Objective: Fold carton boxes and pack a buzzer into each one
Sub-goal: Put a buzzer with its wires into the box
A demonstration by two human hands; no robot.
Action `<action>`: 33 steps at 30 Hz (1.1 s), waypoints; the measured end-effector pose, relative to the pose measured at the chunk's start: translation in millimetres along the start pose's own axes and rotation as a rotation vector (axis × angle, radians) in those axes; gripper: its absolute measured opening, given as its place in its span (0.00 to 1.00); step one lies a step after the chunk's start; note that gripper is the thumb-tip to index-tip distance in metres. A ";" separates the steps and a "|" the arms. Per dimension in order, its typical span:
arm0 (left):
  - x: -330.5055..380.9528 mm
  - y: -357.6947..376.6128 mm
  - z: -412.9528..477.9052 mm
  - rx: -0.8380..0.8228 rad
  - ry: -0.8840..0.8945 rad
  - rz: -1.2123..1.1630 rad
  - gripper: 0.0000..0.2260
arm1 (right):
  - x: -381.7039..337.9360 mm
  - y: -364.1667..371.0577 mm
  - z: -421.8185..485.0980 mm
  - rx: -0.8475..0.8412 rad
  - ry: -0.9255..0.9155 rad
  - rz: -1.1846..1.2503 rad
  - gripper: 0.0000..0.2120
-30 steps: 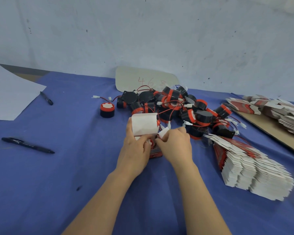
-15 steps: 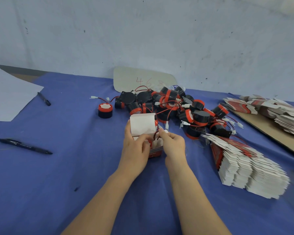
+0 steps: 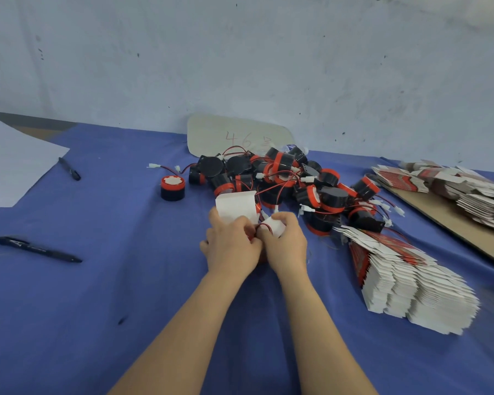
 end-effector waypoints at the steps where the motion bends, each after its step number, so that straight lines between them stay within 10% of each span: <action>1: -0.1 0.5 -0.3 0.009 -0.006 0.006 0.07 | -0.9 -1.1 0.2 0.002 -0.047 -0.030 0.07; 10: -7.5 6.7 -1.3 0.009 0.006 -0.051 0.07 | -13.7 -13.2 -4.0 0.158 -0.151 -0.554 0.07; 14: -9.2 8.8 -2.9 0.031 0.040 -0.092 0.07 | -16.9 -13.5 -4.1 -0.022 -0.022 -0.669 0.10; 33: -18.4 14.9 -5.2 0.024 0.202 -0.158 0.10 | -24.7 -13.0 -12.3 -0.145 -0.124 -0.325 0.09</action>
Point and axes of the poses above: each hand's wrist, its own z-axis towards the middle knuckle, its own y-axis out of the palm, x = y × z, the point moved 3 cm from there along z, towards the middle knuckle, and after that the axes turned 11 degrees about -x, right-handed, at the moved point
